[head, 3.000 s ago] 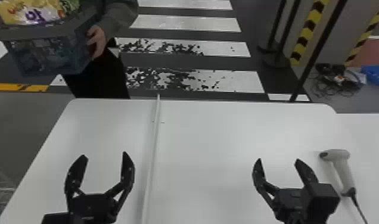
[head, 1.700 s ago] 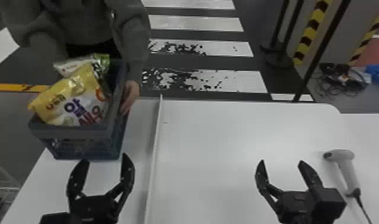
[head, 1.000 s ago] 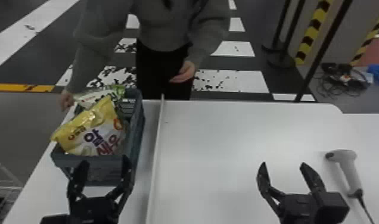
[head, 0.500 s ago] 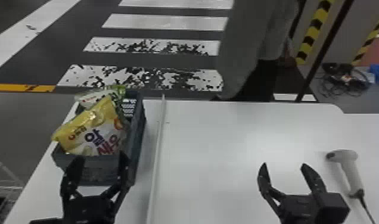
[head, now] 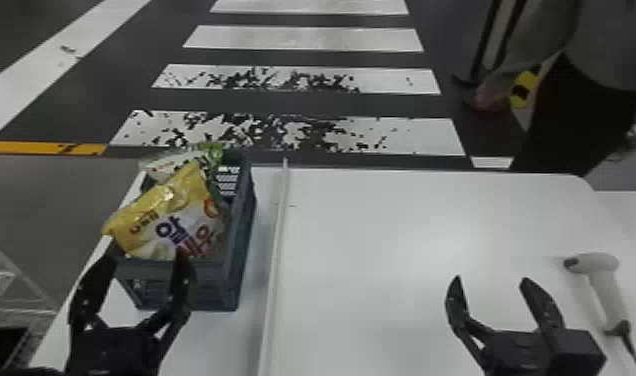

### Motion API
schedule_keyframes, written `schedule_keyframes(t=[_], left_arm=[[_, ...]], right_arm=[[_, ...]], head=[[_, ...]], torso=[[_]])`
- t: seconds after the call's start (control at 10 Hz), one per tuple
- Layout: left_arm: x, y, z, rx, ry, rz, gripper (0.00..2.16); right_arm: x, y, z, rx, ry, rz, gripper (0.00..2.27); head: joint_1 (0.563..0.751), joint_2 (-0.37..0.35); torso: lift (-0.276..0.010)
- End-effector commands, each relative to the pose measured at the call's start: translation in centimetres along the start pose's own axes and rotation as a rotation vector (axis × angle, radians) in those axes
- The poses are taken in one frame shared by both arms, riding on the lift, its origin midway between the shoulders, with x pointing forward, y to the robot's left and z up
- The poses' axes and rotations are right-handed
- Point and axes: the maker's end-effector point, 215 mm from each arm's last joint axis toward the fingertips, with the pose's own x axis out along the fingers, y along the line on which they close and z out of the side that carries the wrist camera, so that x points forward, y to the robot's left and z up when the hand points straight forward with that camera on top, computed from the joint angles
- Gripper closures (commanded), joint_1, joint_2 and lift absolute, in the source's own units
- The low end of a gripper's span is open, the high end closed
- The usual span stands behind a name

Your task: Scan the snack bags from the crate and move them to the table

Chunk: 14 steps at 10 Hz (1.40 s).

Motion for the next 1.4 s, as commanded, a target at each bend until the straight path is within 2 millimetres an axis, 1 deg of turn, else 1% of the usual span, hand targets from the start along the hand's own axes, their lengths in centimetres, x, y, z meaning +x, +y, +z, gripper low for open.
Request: schedule_keyframes(t=[0.0, 0.1, 0.2, 0.3, 0.4, 0.6, 0.8, 1.0, 1.3], left_arm=[[-0.2, 1.3, 0.6, 0.019, -0.009, 0.006, 0.14], [-0.1, 2.3, 1.1, 0.015, -0.012, -0.008, 0.14], [0.1, 3.9, 1.5, 0.017, -0.014, -0.01, 0.14], [0.0, 5.4, 1.6, 0.018, -0.012, 0.003, 0.14], [0.0, 6.4, 1.7, 0.023, -0.016, 0.018, 0.14], [0.9, 8.4, 0.9, 0.048, -0.014, 0.045, 0.14], [1.9, 10.6, 0.4, 0.07, -0.012, 0.06, 0.13], [3.1, 11.8, 0.2, 0.059, -0.021, 0.035, 0.14], [5.1, 12.1, -0.9, 0.047, 0.008, -0.038, 0.13]], right_arm=[[0.0, 0.0, 0.1, 0.002, -0.003, -0.001, 0.13], [0.0, 0.1, 0.1, 0.003, -0.005, 0.003, 0.13], [0.0, 0.1, 0.1, 0.003, -0.005, 0.003, 0.13], [0.0, 0.1, 0.1, 0.003, -0.005, 0.003, 0.13], [-0.1, 0.3, 0.1, 0.004, -0.005, 0.005, 0.13], [-0.1, 0.6, 0.1, 0.006, -0.005, 0.011, 0.13], [-0.2, 0.8, 0.1, 0.004, -0.005, 0.015, 0.13], [-0.2, 0.6, -0.4, -0.014, 0.006, 0.016, 0.13], [-0.6, 1.2, -1.5, -0.046, 0.04, 0.028, 0.13]], head=[[0.695, 0.051], [0.695, 0.062], [0.695, 0.067], [0.695, 0.085], [0.695, 0.109], [0.695, 0.154], [0.695, 0.18], [0.695, 0.204], [0.695, 0.215]], torso=[[-0.095], [-0.095], [-0.095], [-0.095], [-0.095], [-0.095], [-0.095], [-0.095], [-0.095]])
